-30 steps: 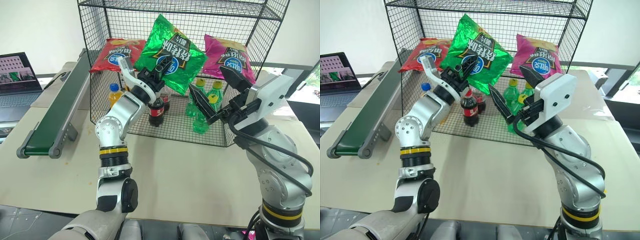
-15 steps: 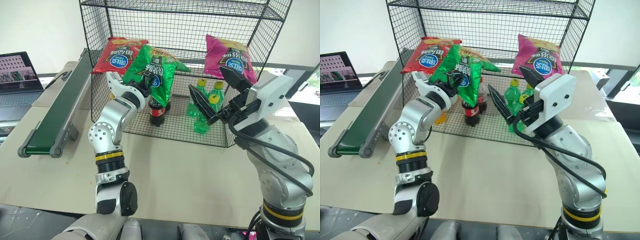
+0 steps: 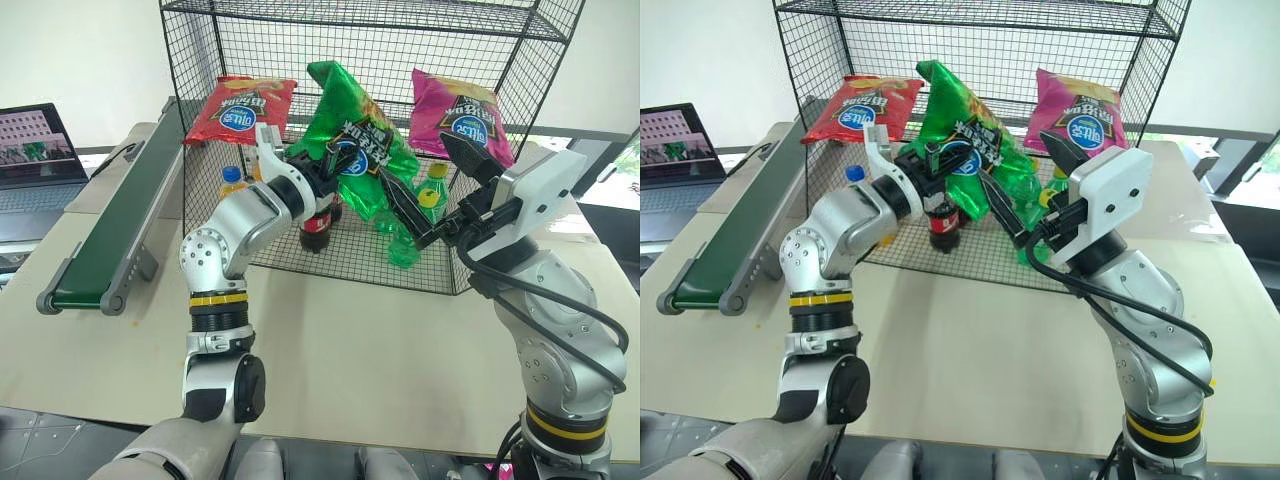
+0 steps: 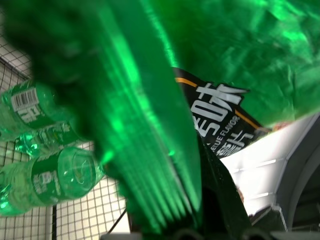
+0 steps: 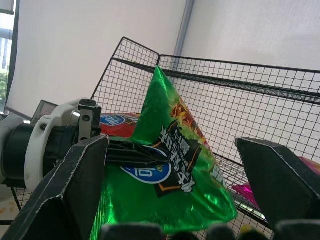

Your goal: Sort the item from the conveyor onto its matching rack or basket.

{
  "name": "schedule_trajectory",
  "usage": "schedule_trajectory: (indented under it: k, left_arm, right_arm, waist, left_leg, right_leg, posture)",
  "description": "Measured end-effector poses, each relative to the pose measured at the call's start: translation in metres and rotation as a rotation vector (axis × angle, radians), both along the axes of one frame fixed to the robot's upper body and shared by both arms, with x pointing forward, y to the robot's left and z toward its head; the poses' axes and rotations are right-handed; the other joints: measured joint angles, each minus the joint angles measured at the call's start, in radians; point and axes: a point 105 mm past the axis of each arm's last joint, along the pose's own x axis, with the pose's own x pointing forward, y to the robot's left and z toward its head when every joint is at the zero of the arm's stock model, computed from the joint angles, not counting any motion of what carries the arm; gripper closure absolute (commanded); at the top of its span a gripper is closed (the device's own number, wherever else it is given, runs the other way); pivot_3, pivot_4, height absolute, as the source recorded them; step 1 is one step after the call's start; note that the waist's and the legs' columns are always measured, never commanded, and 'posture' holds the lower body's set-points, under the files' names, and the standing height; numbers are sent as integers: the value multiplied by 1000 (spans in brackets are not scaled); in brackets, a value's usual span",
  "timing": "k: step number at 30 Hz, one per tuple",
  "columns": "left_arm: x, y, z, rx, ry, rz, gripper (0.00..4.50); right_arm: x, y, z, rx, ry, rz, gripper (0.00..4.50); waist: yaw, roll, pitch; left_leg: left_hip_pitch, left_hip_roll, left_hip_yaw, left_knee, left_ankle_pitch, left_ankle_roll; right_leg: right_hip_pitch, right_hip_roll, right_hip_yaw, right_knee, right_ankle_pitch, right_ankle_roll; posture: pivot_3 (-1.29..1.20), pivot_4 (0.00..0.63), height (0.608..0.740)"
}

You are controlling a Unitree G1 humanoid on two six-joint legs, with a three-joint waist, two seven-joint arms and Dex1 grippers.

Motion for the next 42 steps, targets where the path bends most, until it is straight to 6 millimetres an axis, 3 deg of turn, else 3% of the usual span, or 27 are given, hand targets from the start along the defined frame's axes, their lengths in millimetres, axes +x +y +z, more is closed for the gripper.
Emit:
schedule_trajectory:
  k: [8,22,24,29,31,36,42]
  left_arm:
    - [30,28,15,-100,62,209,4456]
    - [40,25,4,-58,98,252,4456]
    - [42,20,-2,-18,120,241,4456]
    - [24,-24,-11,112,138,65,4456]
    - [19,-33,-16,148,161,35,4456]
    - [29,-29,-21,154,213,118,4456]
    - [46,-10,-17,85,241,274,4456]
  right_arm:
    - [0,-1,1,-2,-3,-11,0]
    - [-1,-2,1,7,-8,-25,0]
    - [-1,-3,1,8,-8,-27,0]
    - [-1,-2,1,8,-7,-26,0]
    - [-1,-2,1,8,-7,-26,0]
    - [0,-2,1,9,-7,-30,0]
    - [0,-3,1,7,-8,-34,0]
  waist:
    - [4,0,0]
    - [5,0,0]
    - [7,0,0]
    - [16,0,0]
    - [15,0,0]
    - [10,0,0]
    - [14,-1,0]
  left_leg:
    - [0,0,0,0,0,0]
    - [-1,0,-1,-1,0,0]
    - [-1,0,-1,0,0,0]
    - [-2,-1,-2,0,0,0]
    - [-2,-1,-2,0,0,0]
    - [-1,-2,-2,-1,1,-1]
    - [-1,-2,-3,-1,1,-1]
  right_leg:
    - [0,0,0,-1,0,0]
    - [0,0,0,-1,0,0]
    - [0,0,0,-1,0,0]
    - [0,0,0,-1,0,1]
    - [0,0,0,-1,0,1]
    - [0,0,0,-1,0,0]
    - [0,0,0,-1,0,0]
  posture:
    - [0,150,740]
    - [0,150,740]
    - [0,150,740]
    - [0,150,740]
    - [0,150,740]
    - [0,150,740]
    - [0,150,740]
